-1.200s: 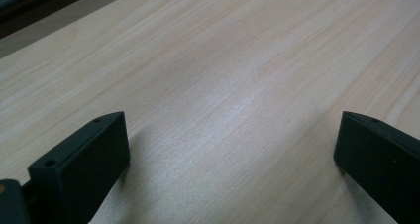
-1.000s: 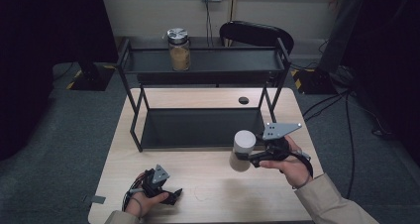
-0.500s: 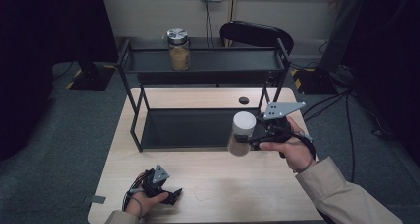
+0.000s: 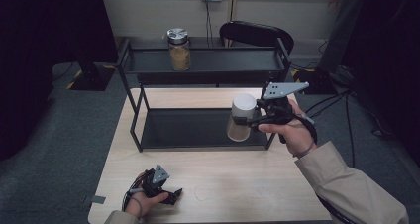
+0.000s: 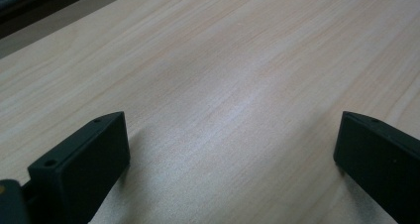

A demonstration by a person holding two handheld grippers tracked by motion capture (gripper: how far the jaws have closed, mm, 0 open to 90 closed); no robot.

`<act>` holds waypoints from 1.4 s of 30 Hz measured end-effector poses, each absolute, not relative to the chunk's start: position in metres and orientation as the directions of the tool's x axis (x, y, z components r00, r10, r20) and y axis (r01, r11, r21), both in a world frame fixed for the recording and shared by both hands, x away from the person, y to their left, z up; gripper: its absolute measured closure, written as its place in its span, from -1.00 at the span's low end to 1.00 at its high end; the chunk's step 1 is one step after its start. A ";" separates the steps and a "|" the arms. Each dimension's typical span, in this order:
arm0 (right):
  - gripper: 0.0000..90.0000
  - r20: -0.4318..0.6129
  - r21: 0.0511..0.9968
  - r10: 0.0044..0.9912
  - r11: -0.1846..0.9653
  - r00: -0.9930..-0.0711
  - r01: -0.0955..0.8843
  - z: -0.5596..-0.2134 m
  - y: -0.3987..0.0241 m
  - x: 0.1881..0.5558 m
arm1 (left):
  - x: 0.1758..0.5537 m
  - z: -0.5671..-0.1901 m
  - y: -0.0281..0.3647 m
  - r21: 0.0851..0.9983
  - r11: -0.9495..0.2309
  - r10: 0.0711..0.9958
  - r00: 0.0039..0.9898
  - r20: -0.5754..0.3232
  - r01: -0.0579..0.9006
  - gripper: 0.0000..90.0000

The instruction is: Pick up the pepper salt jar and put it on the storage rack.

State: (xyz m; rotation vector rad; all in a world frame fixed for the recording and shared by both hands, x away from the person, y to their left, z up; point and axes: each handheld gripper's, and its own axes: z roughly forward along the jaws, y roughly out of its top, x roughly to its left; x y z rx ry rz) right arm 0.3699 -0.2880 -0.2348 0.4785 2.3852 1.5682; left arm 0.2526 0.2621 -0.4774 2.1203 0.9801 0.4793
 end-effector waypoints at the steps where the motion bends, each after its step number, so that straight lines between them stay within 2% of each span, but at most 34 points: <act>1: -0.21 -0.026 0.920 0.404 0.368 -0.914 0.137 -0.232 -0.288 0.370 | 0.253 -0.478 0.262 0.754 -0.434 0.769 0.638 0.026 0.493 -1.00; 28: -0.21 -0.069 0.931 0.527 0.339 -0.847 0.135 -0.145 -0.267 0.397 | 0.253 -0.477 0.262 0.753 -0.436 0.769 0.639 0.027 0.493 -1.00; 42: -0.21 -0.063 0.940 0.589 0.306 -0.805 0.150 -0.125 -0.243 0.419 | 0.253 -0.477 0.262 0.753 -0.435 0.770 0.638 0.027 0.493 -1.00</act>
